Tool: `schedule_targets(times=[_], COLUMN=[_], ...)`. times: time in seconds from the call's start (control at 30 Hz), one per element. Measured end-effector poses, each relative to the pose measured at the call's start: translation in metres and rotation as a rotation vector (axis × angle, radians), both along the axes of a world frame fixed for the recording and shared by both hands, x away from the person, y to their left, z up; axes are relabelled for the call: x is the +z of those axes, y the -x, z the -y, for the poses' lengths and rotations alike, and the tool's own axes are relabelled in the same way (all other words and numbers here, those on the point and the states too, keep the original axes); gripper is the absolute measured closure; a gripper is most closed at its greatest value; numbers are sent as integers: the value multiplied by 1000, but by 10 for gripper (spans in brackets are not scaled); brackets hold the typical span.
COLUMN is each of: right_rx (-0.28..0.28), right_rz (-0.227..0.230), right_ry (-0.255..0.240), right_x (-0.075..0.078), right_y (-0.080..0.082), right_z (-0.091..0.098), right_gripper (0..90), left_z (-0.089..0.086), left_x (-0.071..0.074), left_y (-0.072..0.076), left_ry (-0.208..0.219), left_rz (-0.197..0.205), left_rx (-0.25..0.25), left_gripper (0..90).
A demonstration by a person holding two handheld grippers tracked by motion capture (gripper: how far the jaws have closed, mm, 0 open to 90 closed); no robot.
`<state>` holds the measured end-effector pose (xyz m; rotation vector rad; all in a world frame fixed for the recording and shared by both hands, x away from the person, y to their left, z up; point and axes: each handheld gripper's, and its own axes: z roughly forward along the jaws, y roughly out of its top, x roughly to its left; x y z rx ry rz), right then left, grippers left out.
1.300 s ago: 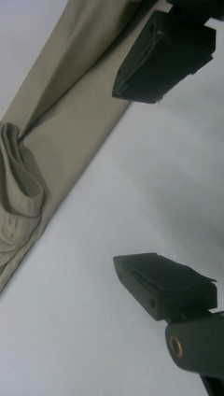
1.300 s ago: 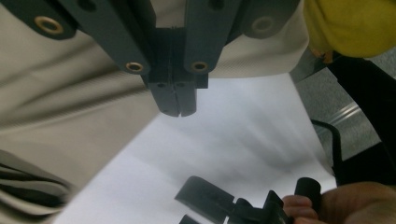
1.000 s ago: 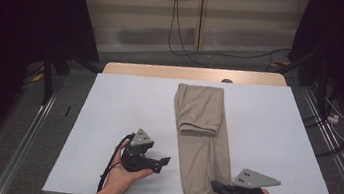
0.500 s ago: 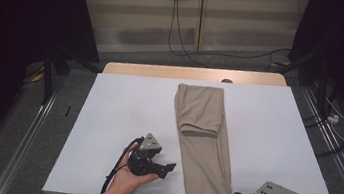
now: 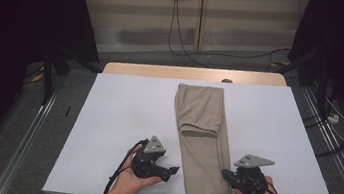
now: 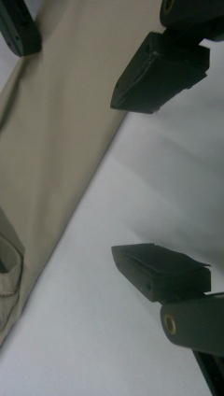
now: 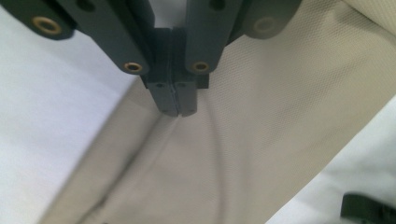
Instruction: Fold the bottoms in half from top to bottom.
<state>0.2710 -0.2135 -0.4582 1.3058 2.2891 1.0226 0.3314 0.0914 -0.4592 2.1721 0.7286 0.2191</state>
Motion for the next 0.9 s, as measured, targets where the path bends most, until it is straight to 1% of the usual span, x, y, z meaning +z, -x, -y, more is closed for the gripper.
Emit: schedule_targets(times=[0.03,0.07,0.1,0.17,0.23,0.3,0.37,0.43,0.47,0.5,0.53,0.57,0.6,0.63,0.67,0.7,0.77,0.8,0.83,0.87,0.9], right_rx=[-1,-7,-12,-27,-36,-37,-53,-79,-97,-101,-102,-111,-123,-107,-95,-81,-26,-12,-6,13,19], right_rz=[11,25,30,38,20,0,-35,-56,-61,-49,-43,-30,-24,-3,20,42,67,77,96,106,114], right_ry=[4,-3,-13,-15,-32,-21,-23,-22,-21,-11,-1,3,-2,-13,-35,-45,-61,-58,-54,-67,-73], right_x=[2,5,7,9,9,7,4,3,3,4,6,8,10,12,15,17,22,24,25,26,26], right_y=[3,5,8,12,14,17,17,16,16,14,13,9,6,1,-5,-11,-30,-41,-52,-63,-74], right_z=[1,3,6,10,16,19,24,28,30,31,32,33,33,32,30,28,22,19,16,14,11], right_gripper=[900,900,900,900,900,900,897,828,818,854,847,829,818,801,787,776,725,709,700,684,655], left_z=[0,0,0,-1,-2,-3,-3,-2,-1,0,2,4,7,9,12,16,24,28,33,36,39], left_x=[0,0,0,1,1,1,1,2,3,5,7,9,11,14,15,16,17,18,19,20,20], left_y=[0,0,0,-1,-2,-3,-6,-9,-12,-15,-19,-24,-30,-36,-43,-50,-64,-70,-76,-82,-87], left_ry=[0,4,8,13,10,8,8,8,16,15,19,17,23,24,40,50,52,51,53,43,47], left_rz=[-7,-3,1,4,5,2,0,9,17,22,34,46,62,70,66,65,71,82,81,91,96], left_rx=[-10,-8,-2,4,12,19,22,32,48,57,55,43,50,60,75,80,77,76,76,69,69], left_gripper=[247,247,247,247,244,235,229,228,228,228,228,232,245,250,257,281,342,358,377,400,413])
